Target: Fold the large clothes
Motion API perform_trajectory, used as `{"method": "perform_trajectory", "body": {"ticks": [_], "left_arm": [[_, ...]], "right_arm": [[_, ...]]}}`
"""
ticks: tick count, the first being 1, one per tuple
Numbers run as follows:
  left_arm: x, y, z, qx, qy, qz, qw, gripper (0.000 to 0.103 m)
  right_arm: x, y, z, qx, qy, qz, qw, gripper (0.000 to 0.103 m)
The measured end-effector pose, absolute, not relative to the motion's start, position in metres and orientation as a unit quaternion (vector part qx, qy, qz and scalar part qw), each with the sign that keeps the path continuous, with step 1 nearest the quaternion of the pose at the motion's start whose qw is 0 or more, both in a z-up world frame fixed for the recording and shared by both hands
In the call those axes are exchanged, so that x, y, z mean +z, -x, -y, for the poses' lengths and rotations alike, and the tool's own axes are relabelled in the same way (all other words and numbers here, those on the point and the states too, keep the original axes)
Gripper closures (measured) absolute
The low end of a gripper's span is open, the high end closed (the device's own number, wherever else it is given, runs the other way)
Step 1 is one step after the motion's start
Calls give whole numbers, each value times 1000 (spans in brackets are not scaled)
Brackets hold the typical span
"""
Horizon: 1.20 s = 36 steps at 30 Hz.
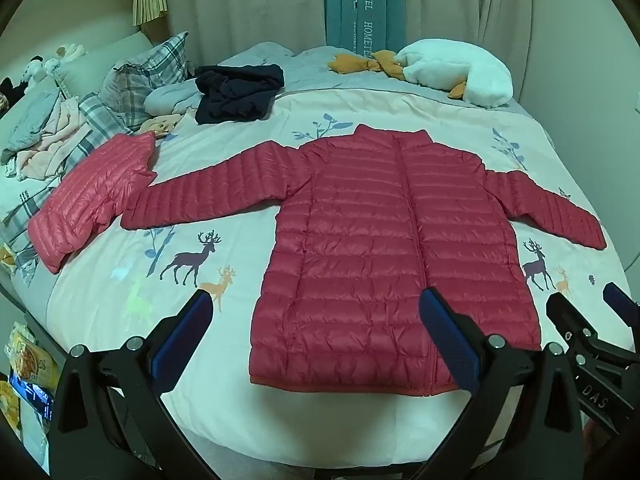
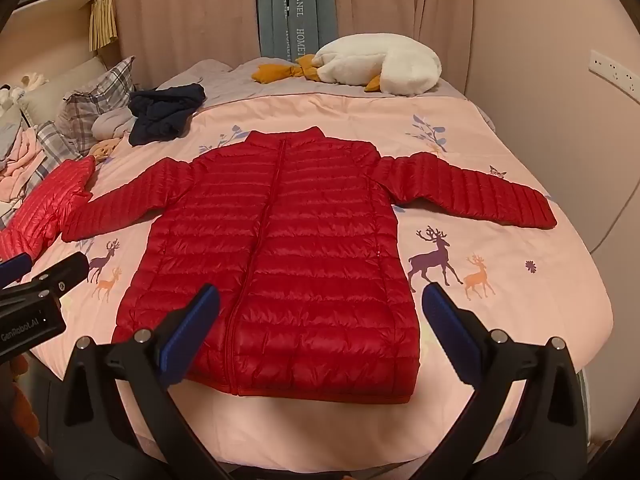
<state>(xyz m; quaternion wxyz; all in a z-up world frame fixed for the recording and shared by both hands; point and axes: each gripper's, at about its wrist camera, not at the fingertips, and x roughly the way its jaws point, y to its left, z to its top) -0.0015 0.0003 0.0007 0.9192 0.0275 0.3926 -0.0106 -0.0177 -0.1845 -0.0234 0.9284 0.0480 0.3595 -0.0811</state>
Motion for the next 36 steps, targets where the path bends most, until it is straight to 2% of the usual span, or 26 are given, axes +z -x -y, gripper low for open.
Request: {"method": "perform_trajectory", "body": {"ticks": [36], "left_arm": [[-7,1,4,-17,-38,-402,915,1]], "right_arm": [[-29,17,181,-78,-48,-366,926,2]]}}
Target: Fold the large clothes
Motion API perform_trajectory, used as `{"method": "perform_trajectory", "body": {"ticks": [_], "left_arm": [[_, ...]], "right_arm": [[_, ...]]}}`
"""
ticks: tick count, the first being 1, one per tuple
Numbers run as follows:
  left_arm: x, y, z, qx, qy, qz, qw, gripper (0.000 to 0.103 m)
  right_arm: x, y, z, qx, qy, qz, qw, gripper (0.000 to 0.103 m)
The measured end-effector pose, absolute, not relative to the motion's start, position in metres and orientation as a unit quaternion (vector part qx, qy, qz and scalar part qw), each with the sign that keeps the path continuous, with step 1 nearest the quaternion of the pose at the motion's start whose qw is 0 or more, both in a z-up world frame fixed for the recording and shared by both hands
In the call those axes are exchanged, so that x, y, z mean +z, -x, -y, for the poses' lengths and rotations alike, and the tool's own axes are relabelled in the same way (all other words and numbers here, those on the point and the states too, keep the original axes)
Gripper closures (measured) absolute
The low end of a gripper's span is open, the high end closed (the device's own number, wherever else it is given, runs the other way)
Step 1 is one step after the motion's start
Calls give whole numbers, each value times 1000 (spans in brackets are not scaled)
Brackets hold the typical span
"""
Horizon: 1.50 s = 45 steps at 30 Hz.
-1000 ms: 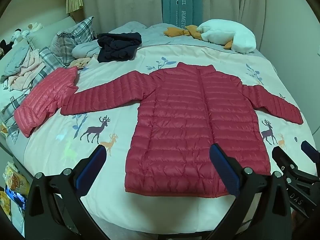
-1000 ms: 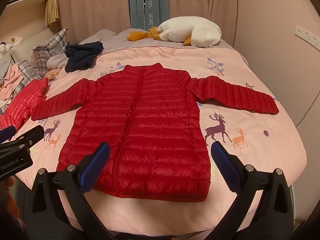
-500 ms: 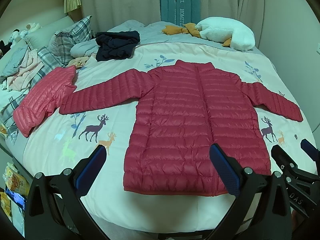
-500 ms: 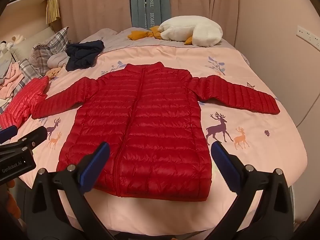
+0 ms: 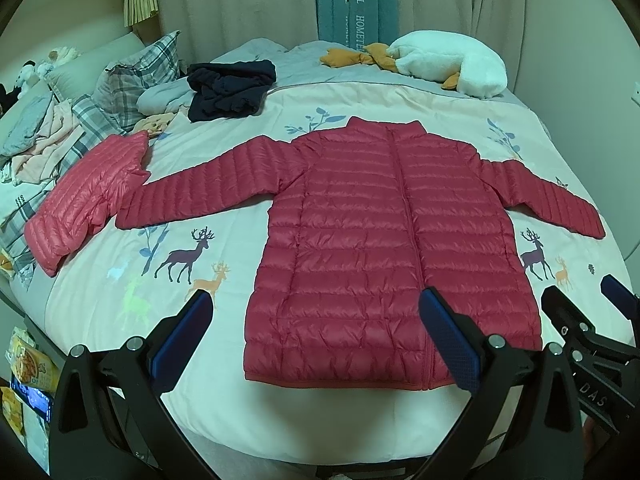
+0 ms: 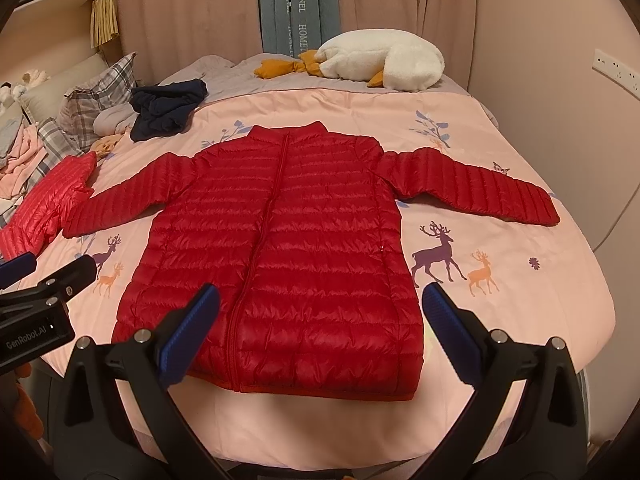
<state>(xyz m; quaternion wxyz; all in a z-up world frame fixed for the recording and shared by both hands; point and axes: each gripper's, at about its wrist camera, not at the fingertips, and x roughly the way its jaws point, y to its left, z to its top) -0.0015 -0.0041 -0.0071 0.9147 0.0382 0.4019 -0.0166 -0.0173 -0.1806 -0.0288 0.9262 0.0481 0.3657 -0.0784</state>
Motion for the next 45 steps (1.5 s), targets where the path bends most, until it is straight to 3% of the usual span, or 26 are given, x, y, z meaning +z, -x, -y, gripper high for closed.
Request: {"method": "perform_trajectory", "body": {"ticks": [45], "left_arm": [[-16,-5,5,-29,-22,-407,913,1]], "right_arm": [[-36,18,185,-85,-58,-369,924,2]]}}
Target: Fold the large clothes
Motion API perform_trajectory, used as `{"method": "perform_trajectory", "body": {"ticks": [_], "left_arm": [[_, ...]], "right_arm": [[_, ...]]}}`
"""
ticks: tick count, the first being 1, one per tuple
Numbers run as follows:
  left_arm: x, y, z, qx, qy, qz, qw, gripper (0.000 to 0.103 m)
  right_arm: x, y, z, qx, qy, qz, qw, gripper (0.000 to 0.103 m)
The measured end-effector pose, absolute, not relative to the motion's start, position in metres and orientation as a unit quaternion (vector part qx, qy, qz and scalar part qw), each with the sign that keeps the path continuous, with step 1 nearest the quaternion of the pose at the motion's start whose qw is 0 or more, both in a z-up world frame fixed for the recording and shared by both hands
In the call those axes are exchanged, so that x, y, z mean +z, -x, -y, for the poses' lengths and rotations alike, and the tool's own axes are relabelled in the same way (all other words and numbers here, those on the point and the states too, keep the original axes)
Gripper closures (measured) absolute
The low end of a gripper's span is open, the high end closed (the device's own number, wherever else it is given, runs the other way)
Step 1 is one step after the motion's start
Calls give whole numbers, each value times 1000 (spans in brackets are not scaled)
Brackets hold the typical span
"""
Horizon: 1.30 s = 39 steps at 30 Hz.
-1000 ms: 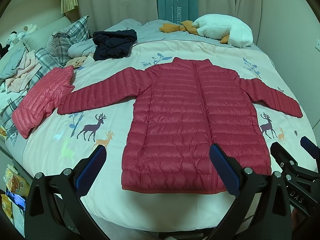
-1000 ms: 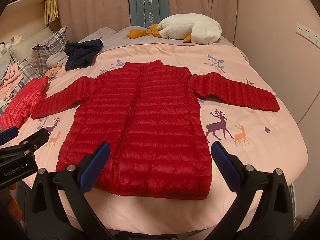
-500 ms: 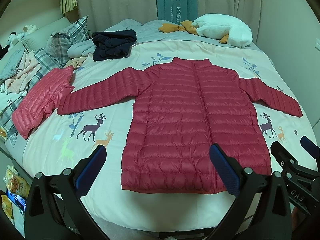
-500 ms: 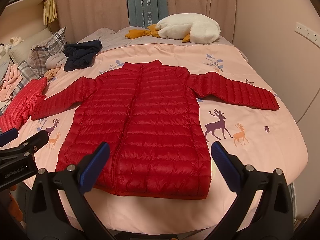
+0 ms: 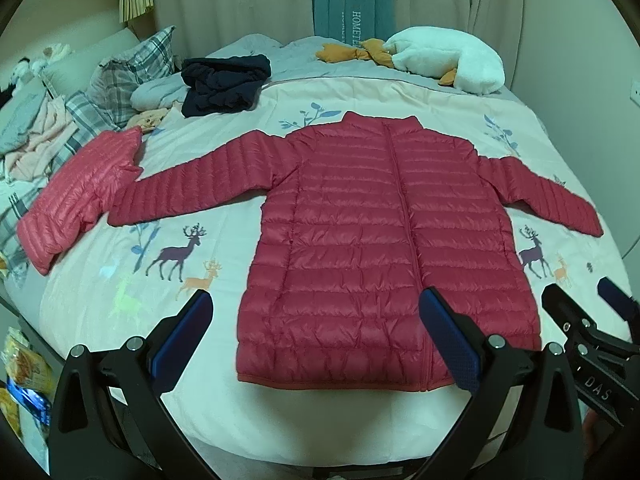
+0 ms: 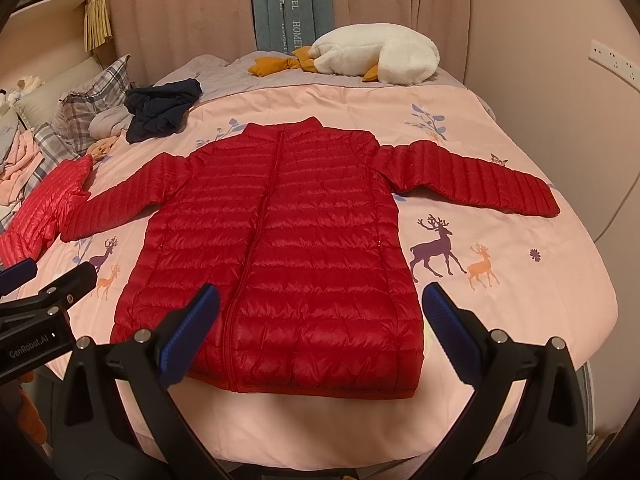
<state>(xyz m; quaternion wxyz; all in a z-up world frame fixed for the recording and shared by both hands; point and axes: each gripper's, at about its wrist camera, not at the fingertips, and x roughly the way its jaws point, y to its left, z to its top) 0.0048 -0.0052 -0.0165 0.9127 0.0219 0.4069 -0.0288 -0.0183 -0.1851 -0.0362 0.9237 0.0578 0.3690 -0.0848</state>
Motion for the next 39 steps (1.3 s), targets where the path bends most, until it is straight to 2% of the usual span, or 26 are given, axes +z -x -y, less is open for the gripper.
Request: {"method": "perform_trajectory", "body": {"ticks": [6,11,15,21,32,39], "left_arm": [[-33,-30,-28,-59,88,-404,908,1],[-59,-67,-80,-60,194,-402,893,1],[-89,-99,-144,-35,312,-375,872,1],[-136,-150,-250,40,428,-350,832,1],[-201,-216,-361,76,568,-302,761,1],[-201,-255,-374,87,576,-281,763,1]], "right_arm": [[-38,16,193,-46,-101,-354,929,2],[-36,14,202,18,-161,-311,936,2],[-42,4,208,60,-197,-301,931,2],[-56,-19,216,71,-224,-325,916,2],[-68,-58,204,52,-177,-353,917,2],[-75,-78,196,44,-158,-362,918,2]]}}
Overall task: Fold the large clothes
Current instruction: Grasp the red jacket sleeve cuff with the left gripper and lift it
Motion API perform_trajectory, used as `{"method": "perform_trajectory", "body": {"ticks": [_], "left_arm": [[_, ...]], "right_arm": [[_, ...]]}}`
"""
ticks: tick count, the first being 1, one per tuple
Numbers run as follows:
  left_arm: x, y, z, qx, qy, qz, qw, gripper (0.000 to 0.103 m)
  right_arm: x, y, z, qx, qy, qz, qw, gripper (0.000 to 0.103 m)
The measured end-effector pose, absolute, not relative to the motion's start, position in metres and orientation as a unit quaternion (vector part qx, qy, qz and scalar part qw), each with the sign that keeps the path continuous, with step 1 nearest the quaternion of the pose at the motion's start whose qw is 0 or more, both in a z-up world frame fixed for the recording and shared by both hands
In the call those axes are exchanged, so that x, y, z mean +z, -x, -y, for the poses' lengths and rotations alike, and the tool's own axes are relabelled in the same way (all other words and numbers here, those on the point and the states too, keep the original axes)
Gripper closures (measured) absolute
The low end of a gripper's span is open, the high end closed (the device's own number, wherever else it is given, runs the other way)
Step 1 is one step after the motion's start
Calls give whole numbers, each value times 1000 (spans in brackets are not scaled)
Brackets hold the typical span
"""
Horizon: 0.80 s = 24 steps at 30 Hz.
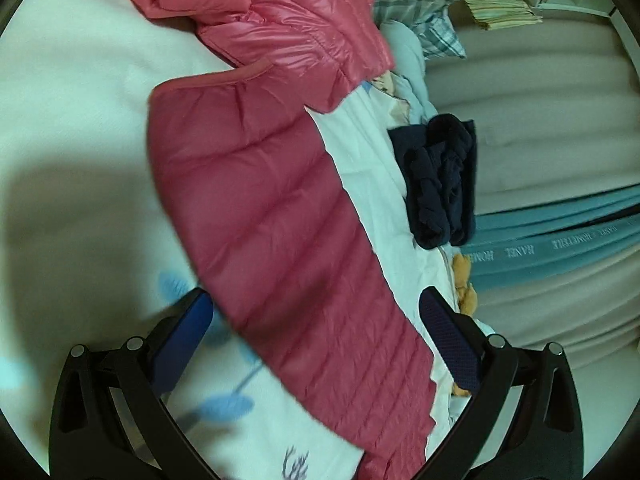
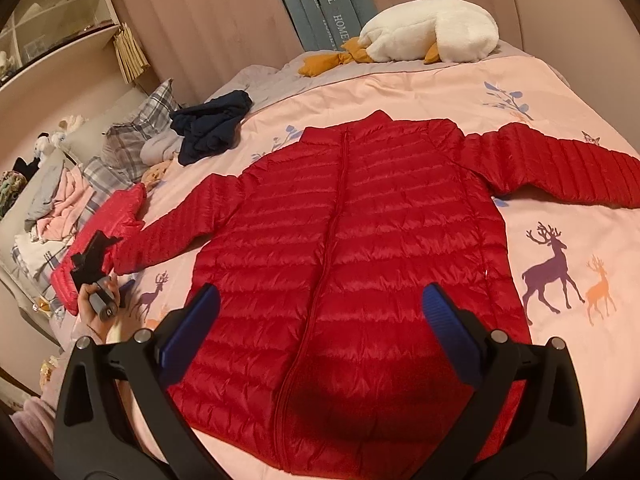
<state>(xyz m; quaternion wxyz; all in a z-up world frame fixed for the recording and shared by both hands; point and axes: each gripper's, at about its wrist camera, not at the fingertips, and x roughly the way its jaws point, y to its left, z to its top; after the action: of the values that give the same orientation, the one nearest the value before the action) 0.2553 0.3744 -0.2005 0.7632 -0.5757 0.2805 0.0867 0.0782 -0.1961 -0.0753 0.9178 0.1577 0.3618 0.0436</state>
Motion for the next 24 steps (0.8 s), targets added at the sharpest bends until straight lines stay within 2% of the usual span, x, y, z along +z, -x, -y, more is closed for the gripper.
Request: {"method": "perform_trajectory", "body": {"ticks": [2,4,5,6,7,8,9,11,14,17,24], "left_arm": [[-200,-258,-378,104,575,-272,765,1],[-200,-260,-381,130,567,-274,766,7],[-198,-264,-379,149,553,-283,769,20],[-198,-267,-381,155,545,-290,771,44],[-199,-272,-381,161,535,-304,772,59],[-204,-276,-382,159,532,-320,768,84],[-209,-278,-383,157,538,-327,761,89],[-208,-276,-386,162,537,-324,762,94],[-185,-278,-376,184,487,-330,787,97],[-134,-282,-342,170,399,-310,846,97],[-8,-284,-171,25,157,-256,954,97]], "right_arm": [[-77,-84,194,40,-153,-364,918,2],[-80,-89,193,36,-148,-367,918,2],[-81,-90,193,34,-147,-369,917,2],[-82,-92,192,32,-145,-371,917,2],[-84,-94,192,31,-144,-373,916,2],[-86,-95,192,30,-144,-375,915,2],[-88,-97,193,27,-144,-377,915,2],[-90,-99,195,24,-146,-379,913,2],[-95,-100,202,17,-154,-382,911,2],[-97,-99,210,10,-160,-383,910,2],[-105,-90,234,-8,-184,-382,906,2]]}}
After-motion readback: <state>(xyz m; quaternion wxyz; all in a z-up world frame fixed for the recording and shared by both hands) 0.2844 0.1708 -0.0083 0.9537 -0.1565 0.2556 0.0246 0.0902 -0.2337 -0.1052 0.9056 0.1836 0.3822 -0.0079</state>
